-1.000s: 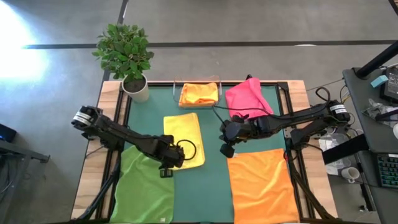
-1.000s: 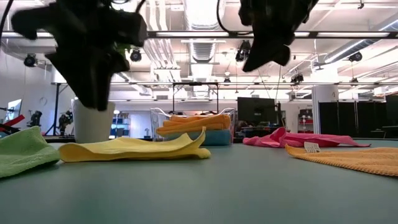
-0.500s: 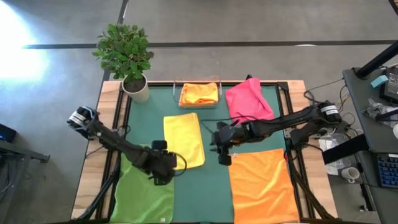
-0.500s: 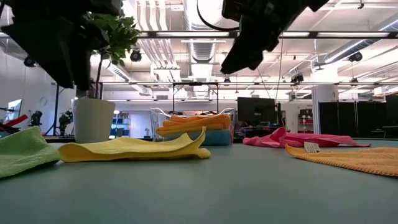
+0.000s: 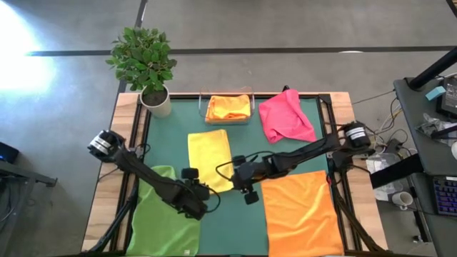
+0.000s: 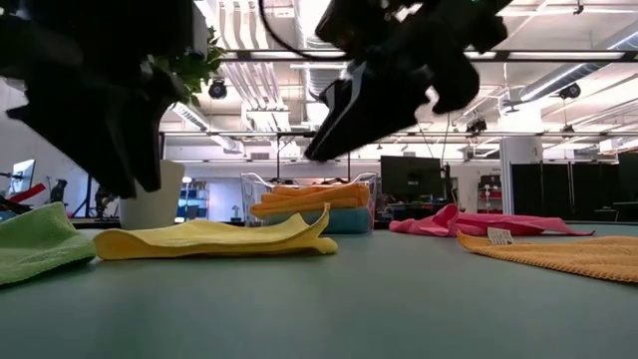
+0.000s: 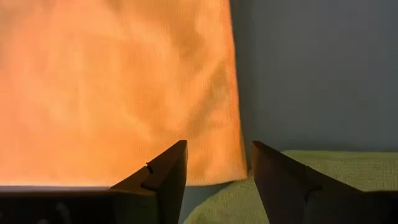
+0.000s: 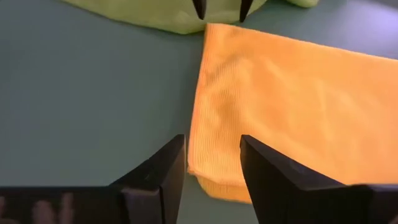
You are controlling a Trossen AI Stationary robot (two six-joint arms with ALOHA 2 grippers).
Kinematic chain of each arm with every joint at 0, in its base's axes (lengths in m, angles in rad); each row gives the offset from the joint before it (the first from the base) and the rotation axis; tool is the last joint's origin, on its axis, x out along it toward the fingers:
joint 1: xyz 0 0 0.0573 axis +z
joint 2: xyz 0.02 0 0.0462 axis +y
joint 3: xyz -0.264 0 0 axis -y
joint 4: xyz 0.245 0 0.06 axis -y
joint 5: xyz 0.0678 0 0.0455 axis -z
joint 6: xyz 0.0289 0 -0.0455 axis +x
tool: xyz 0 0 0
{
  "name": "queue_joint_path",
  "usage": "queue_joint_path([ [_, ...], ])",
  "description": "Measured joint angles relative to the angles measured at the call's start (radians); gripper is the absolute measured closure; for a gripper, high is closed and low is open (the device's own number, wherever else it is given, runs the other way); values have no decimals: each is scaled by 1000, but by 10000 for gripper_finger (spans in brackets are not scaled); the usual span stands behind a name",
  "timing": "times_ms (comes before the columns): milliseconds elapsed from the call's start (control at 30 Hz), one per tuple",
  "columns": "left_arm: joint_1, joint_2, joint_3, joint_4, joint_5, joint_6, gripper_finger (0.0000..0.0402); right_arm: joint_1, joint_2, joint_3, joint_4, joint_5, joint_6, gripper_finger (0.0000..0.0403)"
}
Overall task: Fold microfiber towels
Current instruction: Fold the yellow microfiber towel
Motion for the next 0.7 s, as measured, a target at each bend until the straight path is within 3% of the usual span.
queue_joint_path([
  [333,-4,32,-61,114,38,-1,240,-1,148,93,-48,0,-9,261],
  [700,14,36,-148,151,40,-76,240,-14,202,99,-103,10,8,262],
])
